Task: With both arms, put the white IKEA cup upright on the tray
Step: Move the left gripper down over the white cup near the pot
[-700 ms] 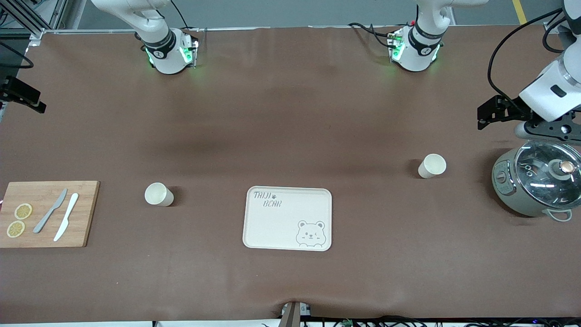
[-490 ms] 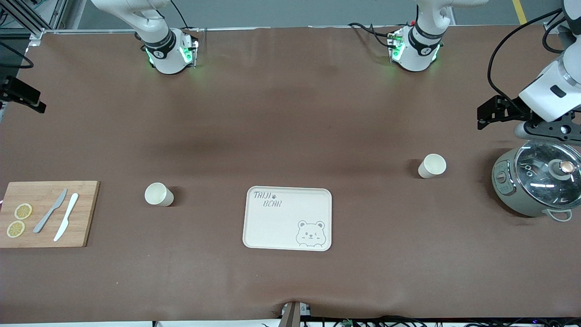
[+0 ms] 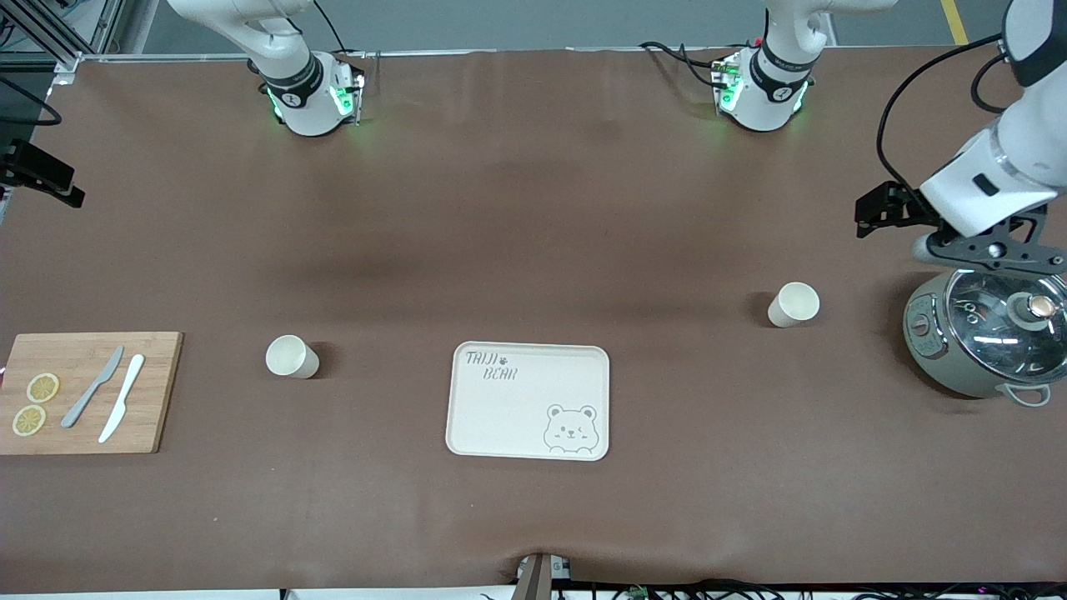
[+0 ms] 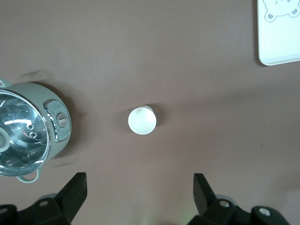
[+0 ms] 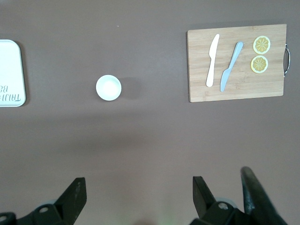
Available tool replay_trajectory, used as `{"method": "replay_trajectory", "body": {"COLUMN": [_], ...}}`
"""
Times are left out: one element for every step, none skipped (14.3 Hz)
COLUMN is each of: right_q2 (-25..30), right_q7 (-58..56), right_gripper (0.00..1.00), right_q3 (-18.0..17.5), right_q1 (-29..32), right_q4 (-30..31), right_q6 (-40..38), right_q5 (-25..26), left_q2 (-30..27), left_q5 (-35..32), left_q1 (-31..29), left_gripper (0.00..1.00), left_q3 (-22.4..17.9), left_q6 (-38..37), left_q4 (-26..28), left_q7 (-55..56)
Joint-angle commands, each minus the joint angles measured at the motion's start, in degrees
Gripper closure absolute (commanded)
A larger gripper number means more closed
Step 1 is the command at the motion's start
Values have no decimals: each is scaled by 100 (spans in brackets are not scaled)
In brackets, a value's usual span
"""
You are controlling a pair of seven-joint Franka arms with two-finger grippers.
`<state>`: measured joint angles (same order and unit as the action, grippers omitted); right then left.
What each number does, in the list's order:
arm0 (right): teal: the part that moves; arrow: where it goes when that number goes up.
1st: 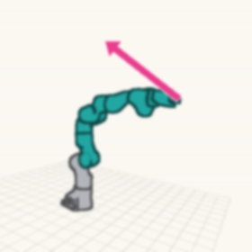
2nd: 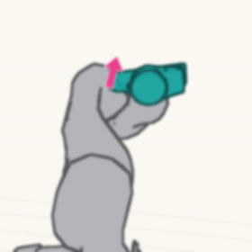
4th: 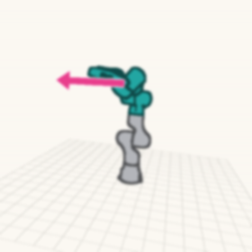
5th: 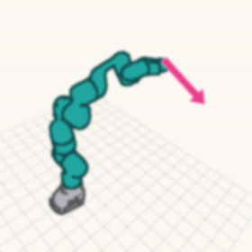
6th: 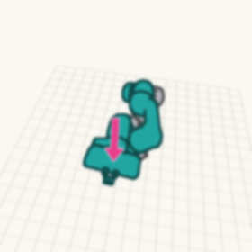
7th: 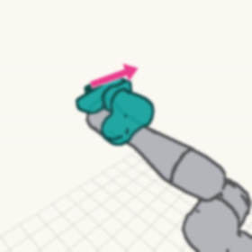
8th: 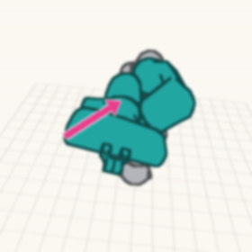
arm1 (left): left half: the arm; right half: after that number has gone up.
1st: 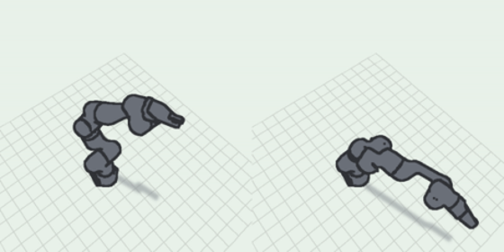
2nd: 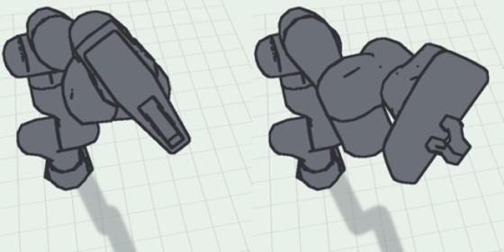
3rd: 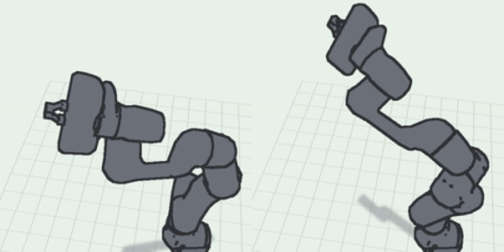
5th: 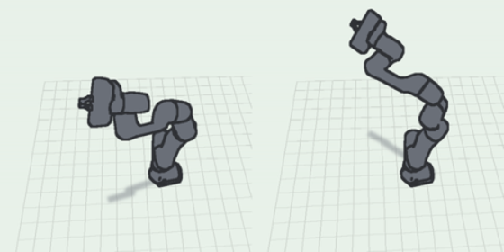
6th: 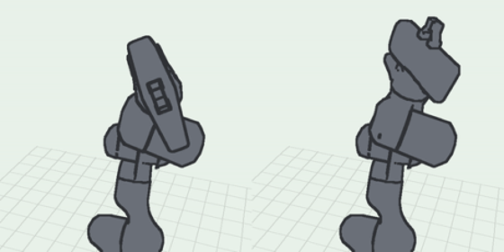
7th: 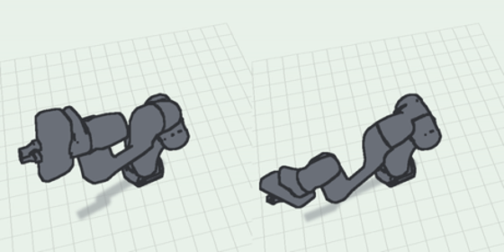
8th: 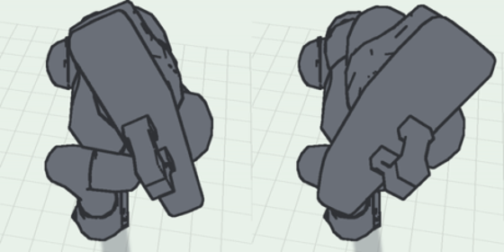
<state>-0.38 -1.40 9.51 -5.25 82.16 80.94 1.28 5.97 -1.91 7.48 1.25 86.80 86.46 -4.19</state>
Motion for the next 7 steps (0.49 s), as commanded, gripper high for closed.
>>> {"method": "replay_trajectory", "body": {"right_q2": [-15,-15,-15,-15,-15,-15,-15], "right_q7": [35,35,35,35,35,35,35], "right_gripper": [0,0,0,0,0,0,0], "right_q3": [-28,-37,-28,-28,-28,-28,-28], "right_q1": [50,50,50,50,59,50,50], "right_q4": [-113,-113,-113,-113,-113,-113,-113], "right_q6": [-87,-87,-87,-87,-87,-87,-87], "right_q5": [3,3,3,3,12,12,12], "left_q2": [2,-95,-209,-245,-254,-289,-376], "left_q5": [-20,-20,-20,-20,-20,-11,-11], "left_q1": [-35,-79,-80,-88,-89,-89,-106], "left_gripper": [0,0,0,0,0,0,0], "left_q3": [33,42,42,42,42,42,42], "left_q6": [143,423,652,880,1065,1302,1548], "left_q4": [194,491,747,949,1160,1380,1669], "left_q7": [-55,-64,-64,-73,-73,-64,-73]}}
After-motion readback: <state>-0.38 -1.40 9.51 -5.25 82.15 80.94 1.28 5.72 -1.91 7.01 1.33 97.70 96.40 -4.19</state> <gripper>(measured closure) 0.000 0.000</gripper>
